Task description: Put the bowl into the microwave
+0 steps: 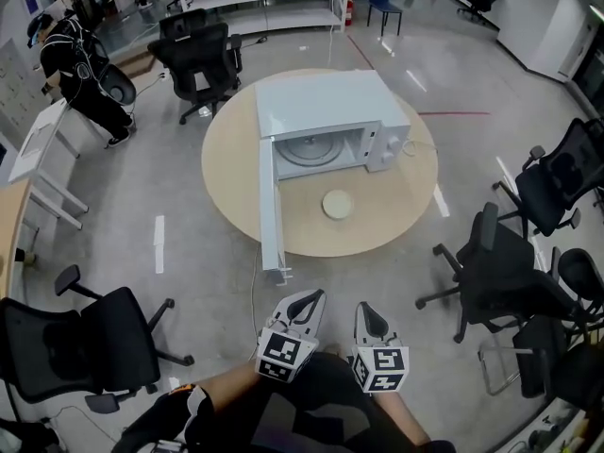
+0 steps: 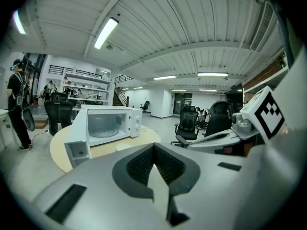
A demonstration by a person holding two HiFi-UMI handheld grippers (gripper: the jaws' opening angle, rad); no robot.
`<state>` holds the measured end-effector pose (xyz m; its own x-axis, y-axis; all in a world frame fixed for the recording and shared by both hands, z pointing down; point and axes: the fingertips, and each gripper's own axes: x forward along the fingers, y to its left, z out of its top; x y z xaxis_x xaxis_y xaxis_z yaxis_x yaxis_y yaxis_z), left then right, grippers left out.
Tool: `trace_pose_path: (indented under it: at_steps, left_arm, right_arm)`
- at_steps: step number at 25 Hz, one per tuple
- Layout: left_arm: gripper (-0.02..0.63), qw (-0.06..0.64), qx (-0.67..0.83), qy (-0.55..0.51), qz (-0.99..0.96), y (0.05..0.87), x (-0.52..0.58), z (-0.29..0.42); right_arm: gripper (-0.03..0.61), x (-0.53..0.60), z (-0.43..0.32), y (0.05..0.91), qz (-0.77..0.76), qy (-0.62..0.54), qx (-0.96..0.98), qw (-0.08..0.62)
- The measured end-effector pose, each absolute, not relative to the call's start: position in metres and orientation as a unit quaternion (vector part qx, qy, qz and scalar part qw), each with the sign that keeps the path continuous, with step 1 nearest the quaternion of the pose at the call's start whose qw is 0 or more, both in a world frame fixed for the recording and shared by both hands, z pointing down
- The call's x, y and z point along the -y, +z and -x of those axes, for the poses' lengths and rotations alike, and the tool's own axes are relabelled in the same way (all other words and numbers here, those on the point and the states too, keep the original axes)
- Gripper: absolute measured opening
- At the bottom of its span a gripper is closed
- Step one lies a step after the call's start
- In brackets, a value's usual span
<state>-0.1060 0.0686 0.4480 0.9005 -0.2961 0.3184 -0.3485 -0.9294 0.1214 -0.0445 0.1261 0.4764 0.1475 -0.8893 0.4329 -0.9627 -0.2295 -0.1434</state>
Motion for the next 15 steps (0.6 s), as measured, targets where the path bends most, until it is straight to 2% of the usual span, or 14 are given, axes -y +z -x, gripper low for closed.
trace_pose_path:
  at_steps: [15]
  left_arm:
    - [0.046,0.084,0.202,0.161,-0.962,0.459,-0.093,0.060]
  right_arm:
    - [0.015,-0.146,-0.006,0.485,-0.729,0.221,0.644,0.073]
